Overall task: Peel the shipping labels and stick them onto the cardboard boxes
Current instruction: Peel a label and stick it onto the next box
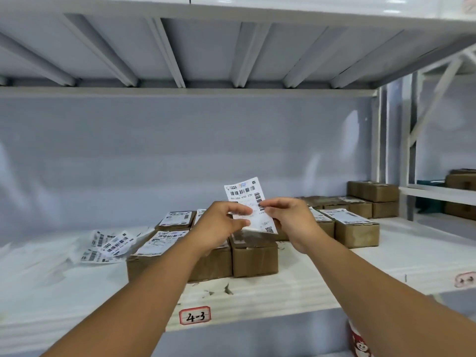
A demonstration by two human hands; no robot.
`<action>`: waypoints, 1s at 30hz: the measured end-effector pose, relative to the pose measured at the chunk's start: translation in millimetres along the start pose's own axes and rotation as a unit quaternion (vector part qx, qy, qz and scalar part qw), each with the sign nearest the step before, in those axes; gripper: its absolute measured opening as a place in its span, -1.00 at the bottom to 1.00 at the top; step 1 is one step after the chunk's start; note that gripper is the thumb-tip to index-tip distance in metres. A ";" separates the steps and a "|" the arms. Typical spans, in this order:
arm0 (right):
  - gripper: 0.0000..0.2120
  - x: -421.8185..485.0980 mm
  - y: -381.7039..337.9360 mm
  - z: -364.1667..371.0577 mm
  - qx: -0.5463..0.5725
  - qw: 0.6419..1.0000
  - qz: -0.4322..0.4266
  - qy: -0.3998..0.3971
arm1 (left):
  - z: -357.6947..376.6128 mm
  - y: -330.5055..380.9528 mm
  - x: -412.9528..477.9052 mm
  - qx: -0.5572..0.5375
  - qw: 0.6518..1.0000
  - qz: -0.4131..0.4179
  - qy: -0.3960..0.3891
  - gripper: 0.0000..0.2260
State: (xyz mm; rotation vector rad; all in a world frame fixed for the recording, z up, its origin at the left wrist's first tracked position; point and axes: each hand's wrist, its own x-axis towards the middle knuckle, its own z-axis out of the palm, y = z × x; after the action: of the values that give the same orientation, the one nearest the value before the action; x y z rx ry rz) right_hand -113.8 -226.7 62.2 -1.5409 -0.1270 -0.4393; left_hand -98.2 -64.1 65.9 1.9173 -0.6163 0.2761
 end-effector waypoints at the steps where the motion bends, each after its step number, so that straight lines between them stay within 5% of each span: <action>1: -0.76 4.9 5.1 0.8 0.007 1.000 0.004 0.000 | 0.0 -4.8 4.0 0.009 1.000 -0.002 -0.005 -0.80; 11: -0.81 24.5 49.5 3.1 0.049 0.999 0.008 0.021 | -5.0 -32.9 22.6 -0.064 0.991 -0.080 -0.087 -0.77; 30: -0.79 11.7 56.8 -0.6 0.047 0.999 -0.008 -0.025 | -4.1 -31.1 17.0 -0.015 0.989 -0.059 -0.133 -0.56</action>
State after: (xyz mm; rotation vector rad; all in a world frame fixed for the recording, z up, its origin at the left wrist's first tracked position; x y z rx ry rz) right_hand -83.2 -231.3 13.1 -1.4600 -0.1973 -0.4021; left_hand -66.9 -55.6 51.0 1.9681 -0.6747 -0.0661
